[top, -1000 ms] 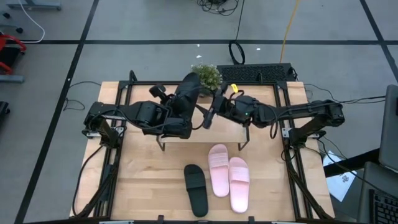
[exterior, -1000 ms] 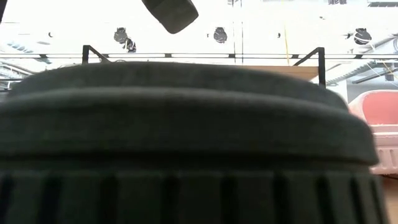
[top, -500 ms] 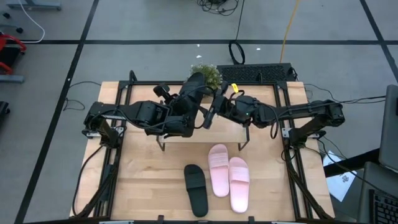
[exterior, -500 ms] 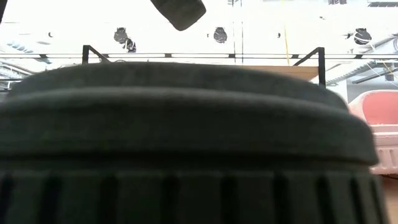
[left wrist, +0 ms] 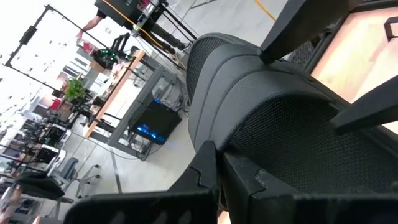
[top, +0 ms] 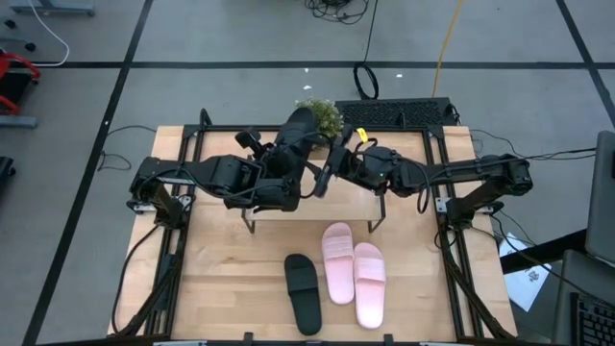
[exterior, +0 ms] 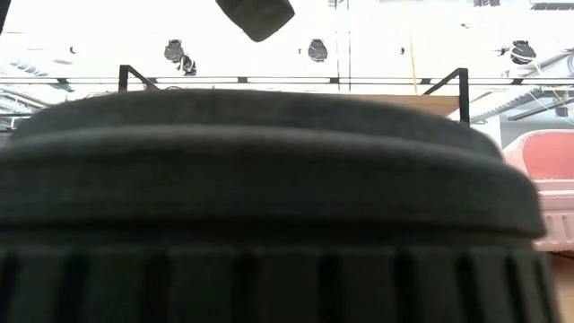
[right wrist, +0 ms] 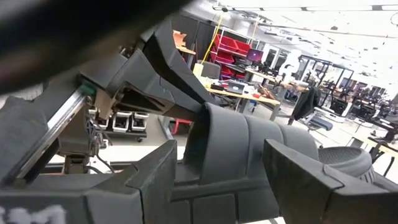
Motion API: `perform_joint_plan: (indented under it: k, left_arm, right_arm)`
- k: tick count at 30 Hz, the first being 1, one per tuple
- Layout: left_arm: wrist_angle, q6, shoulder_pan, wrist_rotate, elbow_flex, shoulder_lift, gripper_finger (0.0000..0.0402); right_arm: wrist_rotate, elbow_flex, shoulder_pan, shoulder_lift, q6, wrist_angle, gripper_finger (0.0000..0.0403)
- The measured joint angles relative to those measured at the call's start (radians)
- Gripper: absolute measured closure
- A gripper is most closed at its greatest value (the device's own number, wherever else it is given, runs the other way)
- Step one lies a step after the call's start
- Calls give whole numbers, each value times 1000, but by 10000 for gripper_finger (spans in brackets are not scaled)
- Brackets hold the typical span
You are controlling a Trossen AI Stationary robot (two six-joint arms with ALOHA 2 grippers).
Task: Pick and place slides into the shelf
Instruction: Put the black slide on the shelf
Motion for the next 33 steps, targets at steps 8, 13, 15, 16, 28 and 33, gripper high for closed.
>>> perform_joint_plan:
  k: [8,13,15,16,28,33]
  left_arm:
    - [3,30,-3,8,0,0,402]
    - [1,85,-14,24,0,0,401]
    - [4,100,-13,45,0,0,402]
    - [9,108,-13,64,0,0,402]
    - [109,249,-20,132,0,0,402]
    - [110,249,-20,131,0,0,401]
  right_arm:
    - [1,16,-5,0,-25,-28,177]
    - [-4,16,-13,0,-1,-60,177]
    - [3,16,-13,0,-13,-73,177]
    - [19,16,-13,0,-26,-80,177]
    - [152,16,-14,0,-60,-79,177]
    - [156,16,-14,0,-59,-67,195]
